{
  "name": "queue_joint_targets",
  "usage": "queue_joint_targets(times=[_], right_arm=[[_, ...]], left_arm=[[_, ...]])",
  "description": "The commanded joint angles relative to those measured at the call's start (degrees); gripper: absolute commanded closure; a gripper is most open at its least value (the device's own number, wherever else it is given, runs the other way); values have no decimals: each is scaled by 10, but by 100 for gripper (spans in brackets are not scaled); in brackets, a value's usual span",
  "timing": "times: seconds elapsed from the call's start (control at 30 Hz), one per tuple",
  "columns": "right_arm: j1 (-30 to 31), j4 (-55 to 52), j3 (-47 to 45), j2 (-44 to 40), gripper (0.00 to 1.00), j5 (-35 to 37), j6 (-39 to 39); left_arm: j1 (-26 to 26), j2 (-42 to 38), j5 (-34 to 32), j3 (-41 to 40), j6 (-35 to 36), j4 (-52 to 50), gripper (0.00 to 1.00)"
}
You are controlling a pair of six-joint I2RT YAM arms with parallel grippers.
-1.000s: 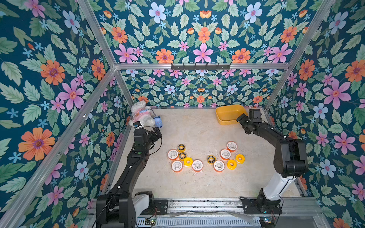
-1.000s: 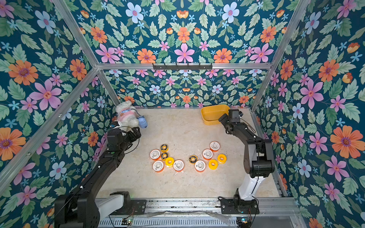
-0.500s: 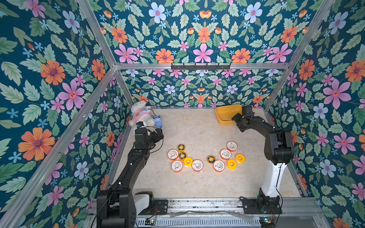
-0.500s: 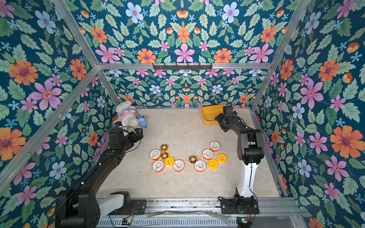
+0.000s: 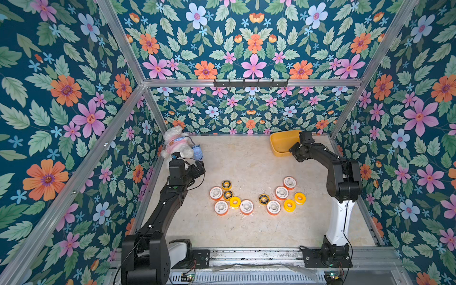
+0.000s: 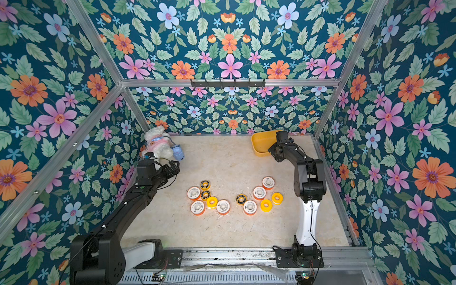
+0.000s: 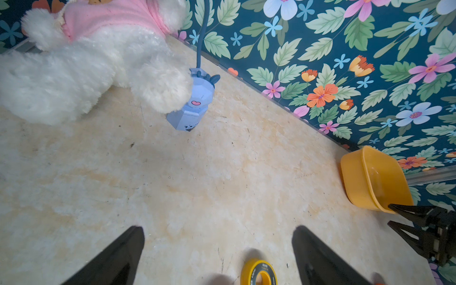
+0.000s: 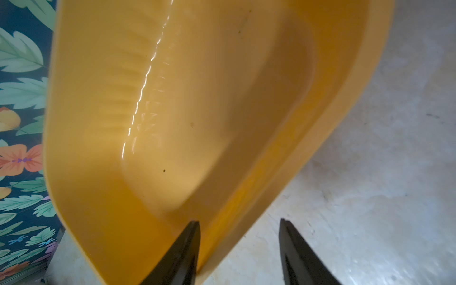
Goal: Put the sealing tape into the storage box
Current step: Move the storage box to the center of the board.
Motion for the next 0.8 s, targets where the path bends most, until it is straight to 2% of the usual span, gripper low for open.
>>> queue_joint_targets(times=[0.0, 0.07, 0.2, 0.4, 0.57, 0.77], right_arm=[[5, -26, 3, 1, 51, 4, -19], [8, -28, 4, 1, 58, 6, -26], [15, -44, 9, 1, 67, 9, -47], [16, -56, 18, 4, 66, 24, -61], [19, -85, 63, 27, 67, 21, -77], [44, -119, 86, 31, 80, 38, -111]], left_arm=[[0, -1, 8, 2, -1, 0, 0], [0, -3, 10, 2, 0, 0, 0], [-1, -7, 13, 0, 3, -2, 0], [-3, -6, 18, 0, 0, -2, 0], [-3, -3, 21, 1, 1, -2, 0], [-6, -1, 25, 2, 1, -3, 0]])
